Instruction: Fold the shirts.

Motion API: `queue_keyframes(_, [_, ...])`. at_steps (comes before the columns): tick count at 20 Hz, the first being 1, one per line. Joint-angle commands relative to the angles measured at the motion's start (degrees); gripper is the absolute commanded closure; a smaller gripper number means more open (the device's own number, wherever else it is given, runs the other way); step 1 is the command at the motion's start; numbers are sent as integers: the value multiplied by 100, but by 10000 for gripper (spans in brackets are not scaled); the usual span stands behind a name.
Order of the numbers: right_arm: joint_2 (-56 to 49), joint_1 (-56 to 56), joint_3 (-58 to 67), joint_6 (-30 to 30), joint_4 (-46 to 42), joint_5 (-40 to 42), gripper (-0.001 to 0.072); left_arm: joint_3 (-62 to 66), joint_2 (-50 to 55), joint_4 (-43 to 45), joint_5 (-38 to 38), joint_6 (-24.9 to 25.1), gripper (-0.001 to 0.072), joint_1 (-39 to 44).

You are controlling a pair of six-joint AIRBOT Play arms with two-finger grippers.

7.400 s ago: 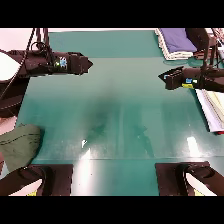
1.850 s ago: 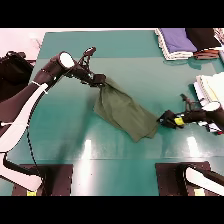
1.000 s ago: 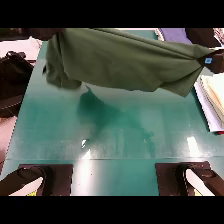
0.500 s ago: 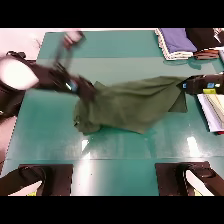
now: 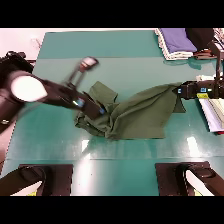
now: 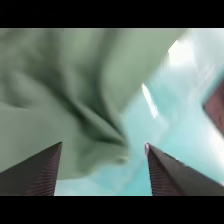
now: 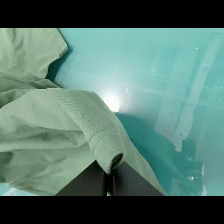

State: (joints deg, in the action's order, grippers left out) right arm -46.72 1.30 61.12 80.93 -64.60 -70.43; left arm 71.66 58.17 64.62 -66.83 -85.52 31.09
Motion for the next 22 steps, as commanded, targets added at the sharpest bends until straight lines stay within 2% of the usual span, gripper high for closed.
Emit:
queue_keyframes(1, [0, -4, -15, 7, 4, 98, 693, 98, -192, 315, -81, -210, 102, -1467])
queue_keyframes(4, [-2, -4, -15, 7, 11, 221, 693, -649, 120, 352, 153, -186, 102, -2671])
queue_keyframes(7, [-2, -4, -15, 7, 9, 275, 693, -1473, 855, -101, 387, -74, 102, -3294])
queue_keyframes(12, [-20, -4, -15, 9, 11, 280, 693, -1762, 2022, -732, 807, 205, 102, -3110])
queue_keyframes(16, [-20, -4, -15, 11, 11, 278, 693, -1740, 2258, -992, 1241, 199, 103, -2632])
queue_keyframes(17, [-20, -4, -15, 11, 11, 278, 693, -1700, 2260, -999, 1237, 199, 203, -2594])
queue_keyframes(19, [-20, -2, -15, 11, 9, 280, 693, -1606, 2256, -1014, 1182, 201, 562, -2597])
queue_keyframes(20, [-20, -4, -13, 9, 11, 286, 693, -1541, 2223, -1014, 1158, 195, 685, -2597])
queue_keyframes(22, [-35, -2, 125, 7, 4, 251, 693, -1174, 2017, -1003, 1086, 195, 683, -2614])
